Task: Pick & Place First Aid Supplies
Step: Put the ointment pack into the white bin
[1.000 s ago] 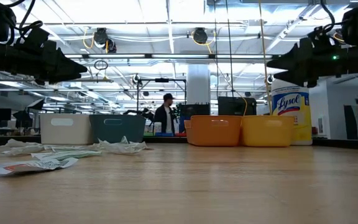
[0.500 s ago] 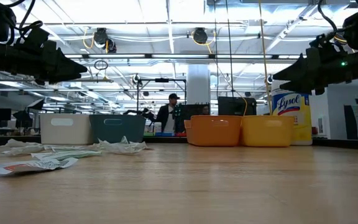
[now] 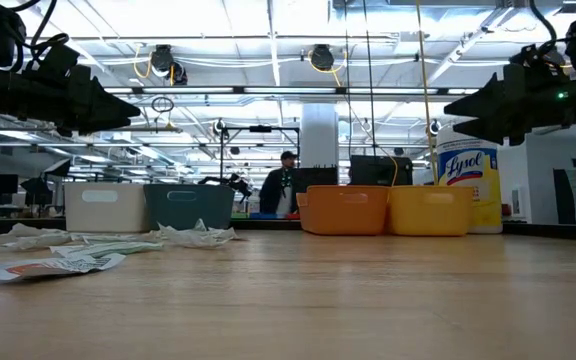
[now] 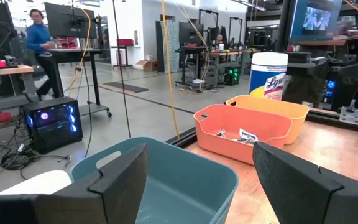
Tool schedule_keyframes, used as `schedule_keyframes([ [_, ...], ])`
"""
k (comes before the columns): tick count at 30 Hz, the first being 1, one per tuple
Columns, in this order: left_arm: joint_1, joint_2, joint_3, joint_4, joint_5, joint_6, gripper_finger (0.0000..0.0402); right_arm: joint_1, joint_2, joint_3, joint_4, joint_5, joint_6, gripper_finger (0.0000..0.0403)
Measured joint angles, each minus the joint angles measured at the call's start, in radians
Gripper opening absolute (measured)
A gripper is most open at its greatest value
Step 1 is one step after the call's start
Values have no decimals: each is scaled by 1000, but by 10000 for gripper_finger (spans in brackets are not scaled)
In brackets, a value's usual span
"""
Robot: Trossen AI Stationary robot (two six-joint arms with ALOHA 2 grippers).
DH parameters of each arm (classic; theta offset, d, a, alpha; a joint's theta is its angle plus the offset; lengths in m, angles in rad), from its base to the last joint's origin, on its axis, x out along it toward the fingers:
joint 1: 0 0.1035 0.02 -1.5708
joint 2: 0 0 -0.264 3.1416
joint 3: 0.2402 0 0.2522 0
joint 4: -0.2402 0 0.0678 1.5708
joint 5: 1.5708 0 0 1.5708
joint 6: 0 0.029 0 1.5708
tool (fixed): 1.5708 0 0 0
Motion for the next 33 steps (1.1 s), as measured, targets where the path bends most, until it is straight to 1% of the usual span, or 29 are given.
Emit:
schedule_keyframes([
  [9,0,0,0,0,0,0,296,0,1,0,-2,2,18,392],
  [16,0,0,0,0,0,0,296,0,20,0,112,15,18,392],
  [20,0,0,0,0,0,0,296,0,20,-1,146,14,18,392],
  [33,0,0,0,0,0,0,296,0,20,-1,158,10,18,392],
])
